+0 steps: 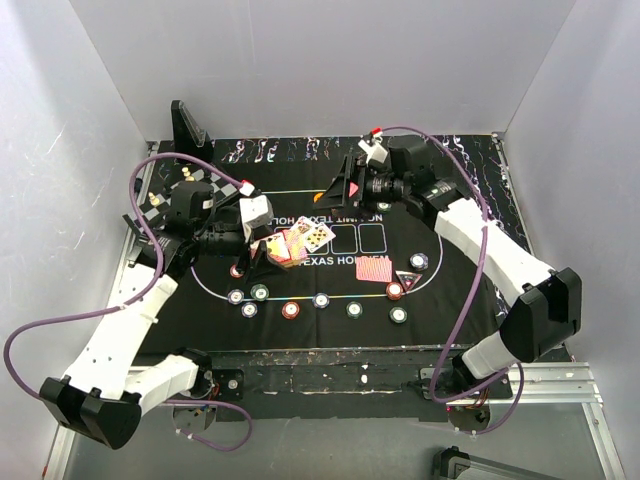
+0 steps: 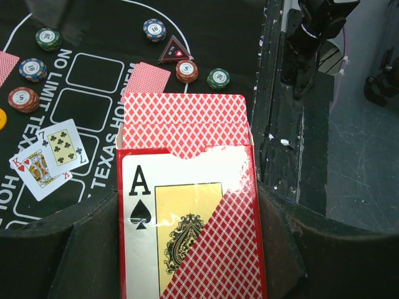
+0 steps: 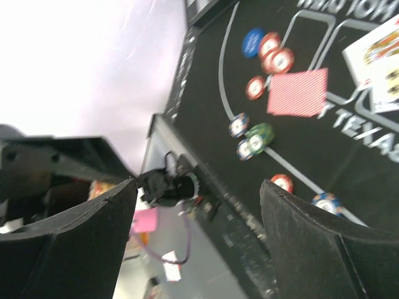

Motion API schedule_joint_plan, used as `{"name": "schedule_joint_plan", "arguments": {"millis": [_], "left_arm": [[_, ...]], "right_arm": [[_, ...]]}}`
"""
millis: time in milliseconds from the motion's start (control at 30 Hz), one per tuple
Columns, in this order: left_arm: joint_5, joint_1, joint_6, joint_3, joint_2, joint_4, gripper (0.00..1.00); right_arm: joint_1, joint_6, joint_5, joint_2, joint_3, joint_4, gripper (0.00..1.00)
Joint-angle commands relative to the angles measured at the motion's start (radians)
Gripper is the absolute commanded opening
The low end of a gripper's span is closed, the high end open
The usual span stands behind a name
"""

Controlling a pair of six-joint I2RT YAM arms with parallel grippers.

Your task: Distribute texas hold em gaming equipment

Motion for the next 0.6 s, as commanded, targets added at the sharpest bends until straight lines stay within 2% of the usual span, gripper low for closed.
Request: {"name": "schedule_joint_plan", "arguments": {"millis": [0, 233, 567], "left_arm": [[0.019, 0.007, 0.007, 0.024, 0.008, 0.039, 0.00], [0.011, 0.005, 0.012, 0.037, 0.030, 0.040, 0.00], [-0.001, 0.007, 0.036, 0.091, 0.100, 0.048, 0.00]], "right_arm": [[0.012, 0.184, -0.224, -0.060, -0.069, 0.218, 0.87], [0.048, 0.263, -0.310, -0.049, -0.097, 0.314, 0.89], [0.150, 0.264, -0.310, 0.038, -0.074, 0.330, 0.90]]}}
